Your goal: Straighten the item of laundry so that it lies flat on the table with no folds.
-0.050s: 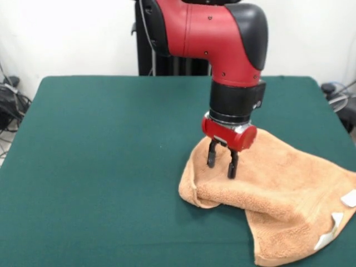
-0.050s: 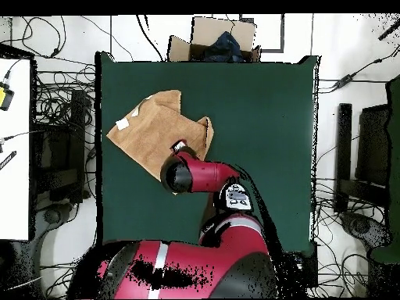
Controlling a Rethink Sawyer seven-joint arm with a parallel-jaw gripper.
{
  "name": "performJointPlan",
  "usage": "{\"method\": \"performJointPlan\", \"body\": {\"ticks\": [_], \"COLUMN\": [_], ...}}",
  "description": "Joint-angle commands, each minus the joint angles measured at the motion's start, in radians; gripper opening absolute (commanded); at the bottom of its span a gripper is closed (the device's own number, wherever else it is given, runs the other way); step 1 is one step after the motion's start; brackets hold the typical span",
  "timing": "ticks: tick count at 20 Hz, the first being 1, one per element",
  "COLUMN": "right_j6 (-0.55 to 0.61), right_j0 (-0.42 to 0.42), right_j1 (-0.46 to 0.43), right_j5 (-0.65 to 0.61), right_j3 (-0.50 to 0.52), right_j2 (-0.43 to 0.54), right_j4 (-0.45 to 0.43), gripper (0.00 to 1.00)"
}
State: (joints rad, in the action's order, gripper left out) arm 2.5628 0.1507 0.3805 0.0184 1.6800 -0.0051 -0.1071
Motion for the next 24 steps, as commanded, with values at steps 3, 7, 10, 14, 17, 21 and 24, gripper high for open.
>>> {"method": "performJointPlan", "body": {"ticks": [3,7,10,14,17,21,24], "right_j6": [0.139,0.167,0.218,0.265,0.298,0.319,0.314], "right_j0": [0.014,-0.018,-0.091,-0.149,-0.156,-0.153,-0.148], "right_j1": [-0.079,-0.04,0.014,0.103,0.178,0.231,0.248], "right_j5": [-0.067,-0.062,-0.049,-0.062,-0.086,-0.062,-0.041], "right_j3": [0.229,0.261,0.298,0.372,0.449,0.53,0.568], "right_j2": [0.216,0.207,0.16,0.145,0.181,0.237,0.264], "right_j4": [0.039,0.075,0.13,0.209,0.274,0.34,0.374], "gripper": [1.0,1.0,1.0,1.0,1.0,1.0,1.0]}}
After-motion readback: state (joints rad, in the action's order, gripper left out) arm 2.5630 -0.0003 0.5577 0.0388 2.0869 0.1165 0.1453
